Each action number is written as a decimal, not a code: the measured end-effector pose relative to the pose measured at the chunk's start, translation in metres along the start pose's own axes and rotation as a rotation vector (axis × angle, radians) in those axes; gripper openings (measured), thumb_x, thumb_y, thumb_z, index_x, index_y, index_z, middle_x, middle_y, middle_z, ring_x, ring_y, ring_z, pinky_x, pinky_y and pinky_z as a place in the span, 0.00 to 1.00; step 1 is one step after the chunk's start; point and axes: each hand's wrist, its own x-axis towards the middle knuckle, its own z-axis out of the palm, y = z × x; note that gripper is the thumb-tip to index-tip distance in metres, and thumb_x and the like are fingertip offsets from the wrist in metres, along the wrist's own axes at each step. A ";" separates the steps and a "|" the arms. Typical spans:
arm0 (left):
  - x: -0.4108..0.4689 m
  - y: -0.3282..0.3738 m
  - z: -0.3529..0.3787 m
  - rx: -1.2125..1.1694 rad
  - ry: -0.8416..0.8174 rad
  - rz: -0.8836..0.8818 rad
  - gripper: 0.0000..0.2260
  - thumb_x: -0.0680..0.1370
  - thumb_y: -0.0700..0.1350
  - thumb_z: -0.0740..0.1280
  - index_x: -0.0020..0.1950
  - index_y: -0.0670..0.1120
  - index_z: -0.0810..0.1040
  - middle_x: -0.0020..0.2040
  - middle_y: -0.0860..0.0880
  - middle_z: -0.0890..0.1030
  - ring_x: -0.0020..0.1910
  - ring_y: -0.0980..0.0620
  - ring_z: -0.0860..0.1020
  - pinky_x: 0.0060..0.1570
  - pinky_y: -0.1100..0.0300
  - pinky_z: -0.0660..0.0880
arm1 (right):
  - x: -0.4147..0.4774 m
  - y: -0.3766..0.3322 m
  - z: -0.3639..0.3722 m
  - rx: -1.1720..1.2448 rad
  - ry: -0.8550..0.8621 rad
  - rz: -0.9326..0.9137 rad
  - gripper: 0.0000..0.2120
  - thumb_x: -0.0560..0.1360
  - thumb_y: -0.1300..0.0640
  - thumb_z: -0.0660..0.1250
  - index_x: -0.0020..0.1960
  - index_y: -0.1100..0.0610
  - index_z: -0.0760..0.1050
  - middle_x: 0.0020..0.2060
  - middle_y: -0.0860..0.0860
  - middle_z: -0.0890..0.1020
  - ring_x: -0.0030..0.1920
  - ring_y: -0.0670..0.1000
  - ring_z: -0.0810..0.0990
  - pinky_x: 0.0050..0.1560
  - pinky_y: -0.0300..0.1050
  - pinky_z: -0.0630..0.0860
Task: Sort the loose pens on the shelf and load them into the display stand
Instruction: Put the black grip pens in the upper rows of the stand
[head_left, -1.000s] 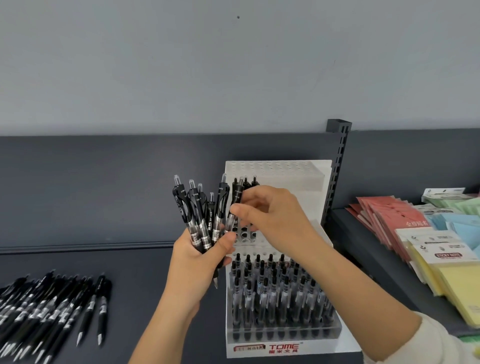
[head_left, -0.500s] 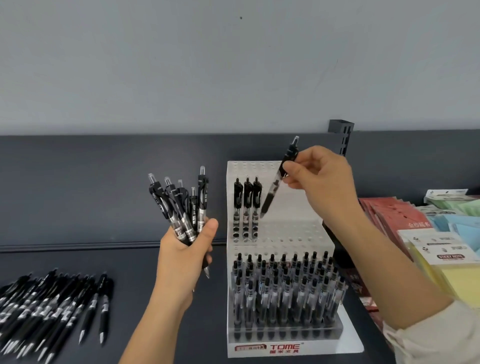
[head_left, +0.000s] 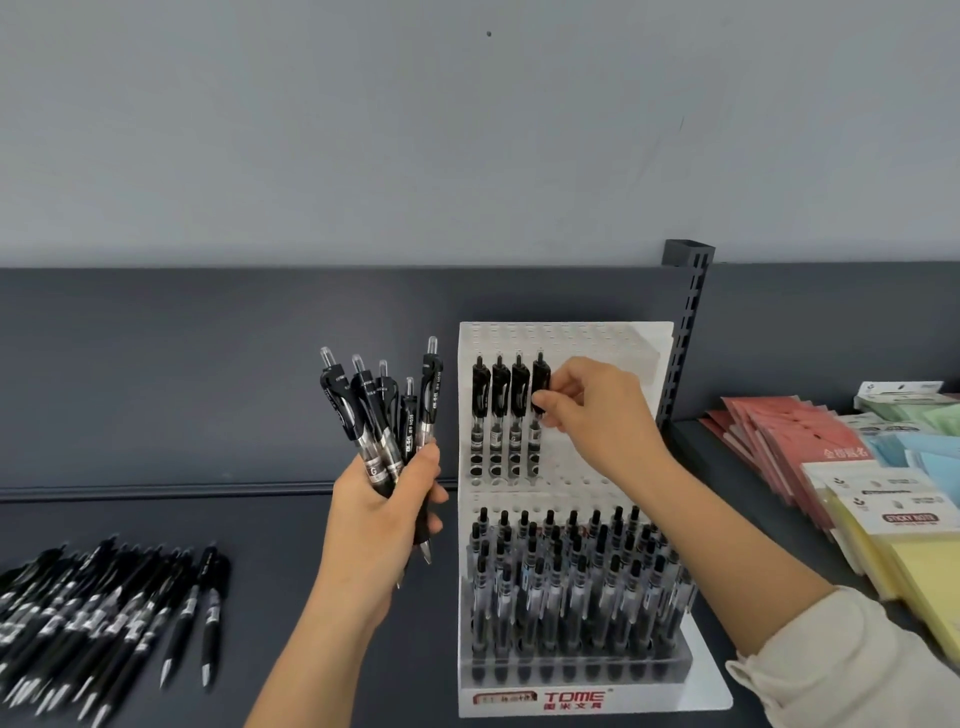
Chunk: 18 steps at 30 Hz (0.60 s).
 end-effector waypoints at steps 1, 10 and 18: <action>0.000 0.000 0.001 -0.005 -0.004 0.002 0.05 0.77 0.45 0.67 0.46 0.43 0.78 0.30 0.51 0.78 0.30 0.55 0.76 0.29 0.62 0.73 | -0.001 0.002 0.001 0.003 0.001 0.007 0.06 0.75 0.56 0.68 0.41 0.55 0.75 0.33 0.49 0.81 0.37 0.45 0.81 0.48 0.48 0.79; -0.003 0.004 0.007 -0.007 -0.055 0.018 0.05 0.74 0.42 0.69 0.48 0.45 0.78 0.34 0.50 0.82 0.33 0.55 0.80 0.30 0.64 0.76 | -0.016 -0.015 -0.013 0.062 0.136 -0.049 0.06 0.74 0.49 0.69 0.48 0.50 0.75 0.38 0.45 0.77 0.37 0.42 0.74 0.37 0.32 0.67; -0.004 0.004 0.015 0.065 -0.098 0.084 0.06 0.73 0.41 0.70 0.49 0.43 0.77 0.36 0.47 0.81 0.29 0.58 0.78 0.30 0.67 0.74 | -0.036 -0.037 -0.004 0.306 -0.154 -0.085 0.05 0.72 0.52 0.70 0.39 0.50 0.76 0.33 0.49 0.82 0.34 0.45 0.81 0.39 0.43 0.81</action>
